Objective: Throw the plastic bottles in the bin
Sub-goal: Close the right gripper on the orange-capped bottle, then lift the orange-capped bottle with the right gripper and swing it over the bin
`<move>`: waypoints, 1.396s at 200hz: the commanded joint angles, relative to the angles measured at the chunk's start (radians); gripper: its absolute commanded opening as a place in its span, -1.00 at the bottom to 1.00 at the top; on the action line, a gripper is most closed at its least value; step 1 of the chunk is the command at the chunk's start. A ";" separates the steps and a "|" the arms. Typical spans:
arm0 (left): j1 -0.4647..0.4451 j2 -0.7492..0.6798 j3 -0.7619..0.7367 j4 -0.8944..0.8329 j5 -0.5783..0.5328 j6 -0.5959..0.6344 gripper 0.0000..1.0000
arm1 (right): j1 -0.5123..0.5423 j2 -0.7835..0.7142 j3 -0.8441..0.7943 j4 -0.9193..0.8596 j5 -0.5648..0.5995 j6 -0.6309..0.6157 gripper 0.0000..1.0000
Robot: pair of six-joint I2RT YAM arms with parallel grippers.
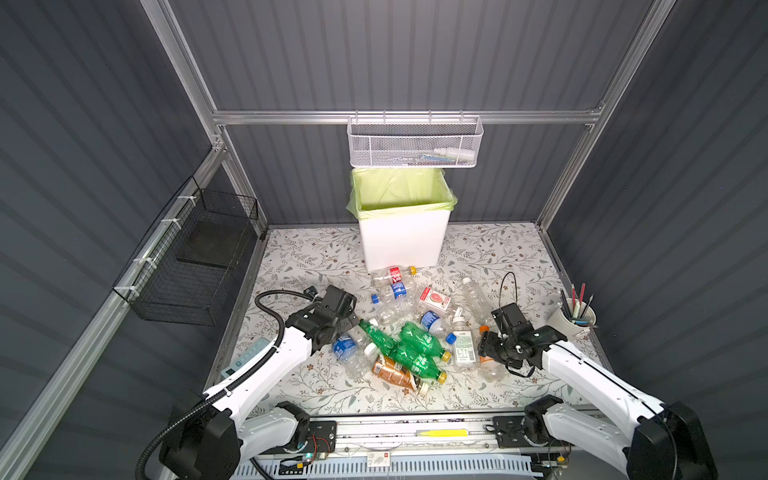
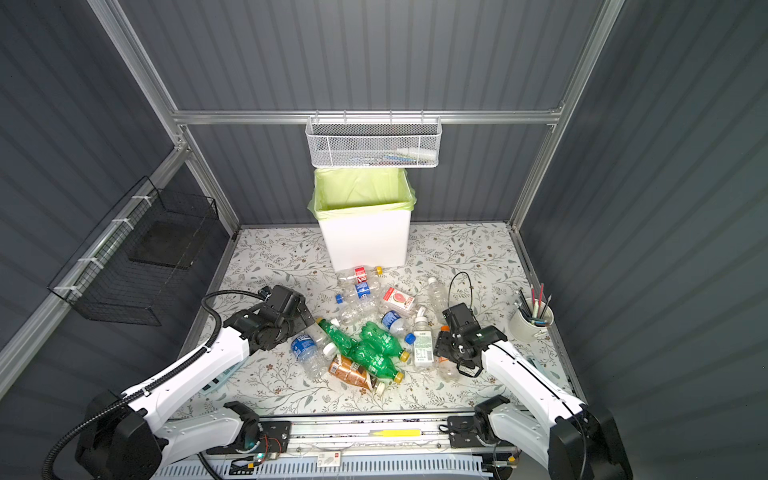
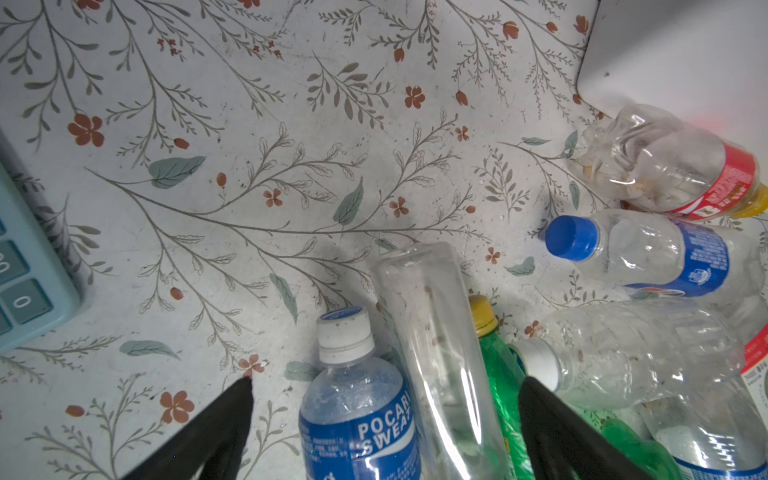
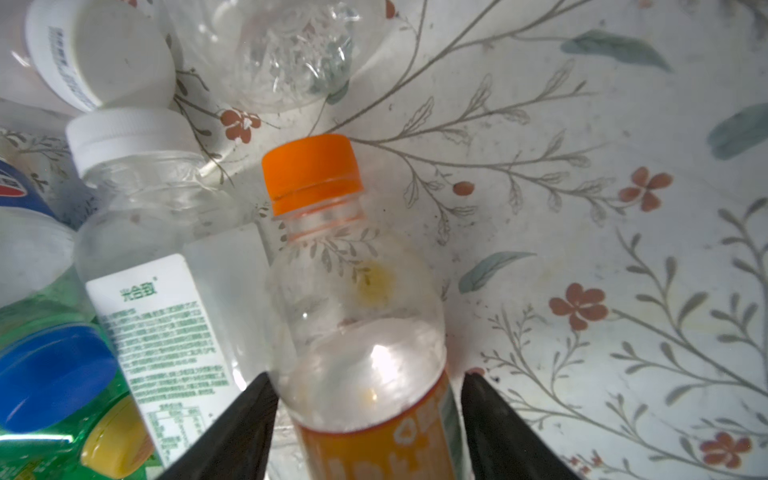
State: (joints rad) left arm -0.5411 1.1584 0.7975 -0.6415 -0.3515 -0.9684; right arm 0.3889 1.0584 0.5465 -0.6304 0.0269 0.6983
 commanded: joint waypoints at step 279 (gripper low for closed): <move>-0.001 -0.002 -0.054 0.162 -0.004 0.120 1.00 | -0.007 0.924 1.704 0.454 -0.320 -0.032 0.16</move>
State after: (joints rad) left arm -0.5407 1.1568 0.7727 -0.4999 -0.3710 -0.8558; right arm 0.2890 1.7042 1.9522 -0.0525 -0.1165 0.6350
